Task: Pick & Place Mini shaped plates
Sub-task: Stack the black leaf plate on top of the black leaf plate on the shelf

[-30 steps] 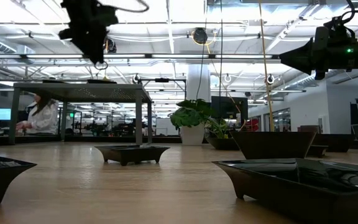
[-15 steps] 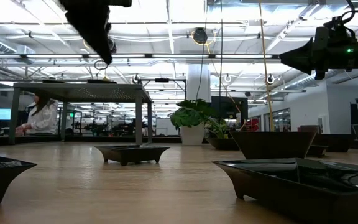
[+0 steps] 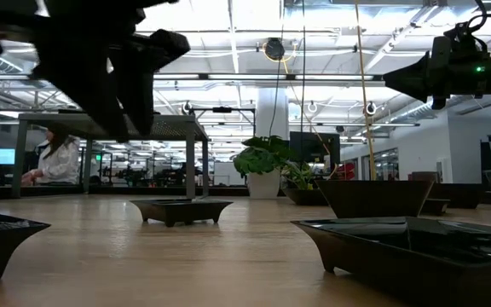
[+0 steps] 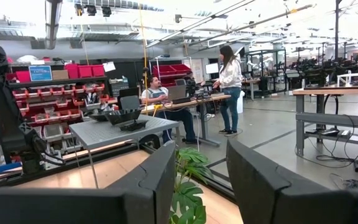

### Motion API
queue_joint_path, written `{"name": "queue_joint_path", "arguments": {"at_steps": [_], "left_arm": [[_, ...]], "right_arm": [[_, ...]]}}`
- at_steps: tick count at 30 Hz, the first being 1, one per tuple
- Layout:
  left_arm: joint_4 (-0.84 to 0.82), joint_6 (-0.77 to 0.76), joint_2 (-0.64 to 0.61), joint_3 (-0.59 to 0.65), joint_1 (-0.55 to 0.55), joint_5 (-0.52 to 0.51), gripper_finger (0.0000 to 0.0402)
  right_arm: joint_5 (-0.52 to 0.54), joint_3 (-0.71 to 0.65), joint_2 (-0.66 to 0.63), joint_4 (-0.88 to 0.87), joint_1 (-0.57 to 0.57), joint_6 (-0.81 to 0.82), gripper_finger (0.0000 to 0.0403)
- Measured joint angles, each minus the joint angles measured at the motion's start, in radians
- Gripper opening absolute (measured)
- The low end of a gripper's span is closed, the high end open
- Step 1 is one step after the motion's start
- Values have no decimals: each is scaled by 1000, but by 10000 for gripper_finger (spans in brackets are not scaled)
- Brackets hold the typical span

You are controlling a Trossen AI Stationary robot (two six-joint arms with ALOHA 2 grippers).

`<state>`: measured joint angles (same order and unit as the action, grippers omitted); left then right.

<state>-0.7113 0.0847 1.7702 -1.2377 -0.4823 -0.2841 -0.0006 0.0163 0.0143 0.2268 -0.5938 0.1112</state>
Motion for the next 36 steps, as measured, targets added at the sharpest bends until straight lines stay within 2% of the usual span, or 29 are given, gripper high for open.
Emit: {"name": "queue_joint_path", "arguments": {"at_steps": [4,10,20,30,36], "left_arm": [[84,104,58,0,-19,16,124],[166,150,148,1,-6,14,124],[191,138,171,1,4,18,124],[190,41,167,1,22,17,124],[189,-3,167,1,43,17,93]], "right_arm": [[0,0,0,0,0,0,130],[0,0,0,0,0,0,130],[0,0,0,0,0,0,130],[0,0,0,0,0,0,130],[0,0,0,0,0,0,130]]}}
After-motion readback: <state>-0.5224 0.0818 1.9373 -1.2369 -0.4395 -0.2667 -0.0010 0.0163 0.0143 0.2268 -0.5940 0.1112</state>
